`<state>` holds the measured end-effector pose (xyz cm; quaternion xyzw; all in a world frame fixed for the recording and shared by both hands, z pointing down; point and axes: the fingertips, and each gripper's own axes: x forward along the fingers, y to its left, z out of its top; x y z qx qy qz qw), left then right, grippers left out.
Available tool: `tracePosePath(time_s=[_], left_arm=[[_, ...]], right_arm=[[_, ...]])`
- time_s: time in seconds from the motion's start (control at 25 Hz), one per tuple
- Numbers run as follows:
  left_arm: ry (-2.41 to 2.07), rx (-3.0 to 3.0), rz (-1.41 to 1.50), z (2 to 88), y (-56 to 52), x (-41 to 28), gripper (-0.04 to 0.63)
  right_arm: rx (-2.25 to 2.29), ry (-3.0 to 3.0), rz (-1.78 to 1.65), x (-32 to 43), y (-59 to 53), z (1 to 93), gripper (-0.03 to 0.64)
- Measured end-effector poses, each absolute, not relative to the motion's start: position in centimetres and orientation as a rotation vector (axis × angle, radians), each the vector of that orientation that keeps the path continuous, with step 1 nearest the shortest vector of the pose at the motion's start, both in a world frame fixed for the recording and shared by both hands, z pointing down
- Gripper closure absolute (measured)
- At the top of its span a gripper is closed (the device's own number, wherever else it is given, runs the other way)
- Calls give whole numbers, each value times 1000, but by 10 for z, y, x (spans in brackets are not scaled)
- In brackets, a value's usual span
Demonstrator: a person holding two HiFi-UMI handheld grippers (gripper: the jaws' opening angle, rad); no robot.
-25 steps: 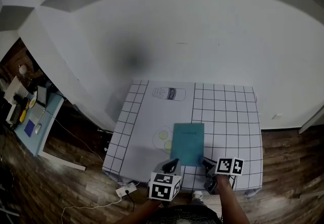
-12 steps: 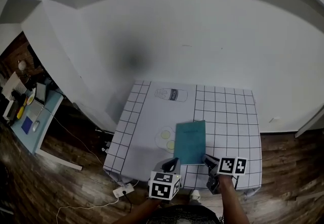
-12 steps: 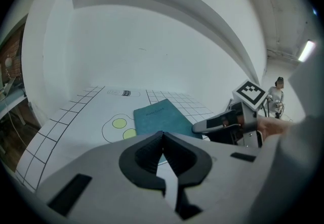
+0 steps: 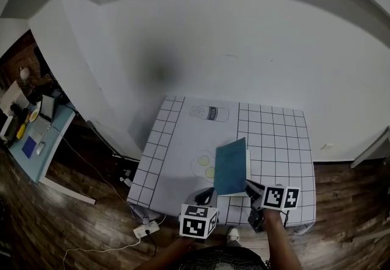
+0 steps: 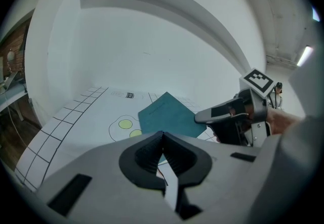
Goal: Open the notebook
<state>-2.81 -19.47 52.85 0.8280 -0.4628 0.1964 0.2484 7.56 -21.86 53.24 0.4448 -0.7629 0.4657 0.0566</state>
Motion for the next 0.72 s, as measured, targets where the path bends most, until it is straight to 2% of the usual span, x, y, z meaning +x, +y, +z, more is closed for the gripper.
tracePosePath(time_s=[0.72], left_arm=[[-1218, 2330, 502, 515, -193, -56, 584]], right_arm=[[1403, -2403, 1314, 21, -224, 498, 591]])
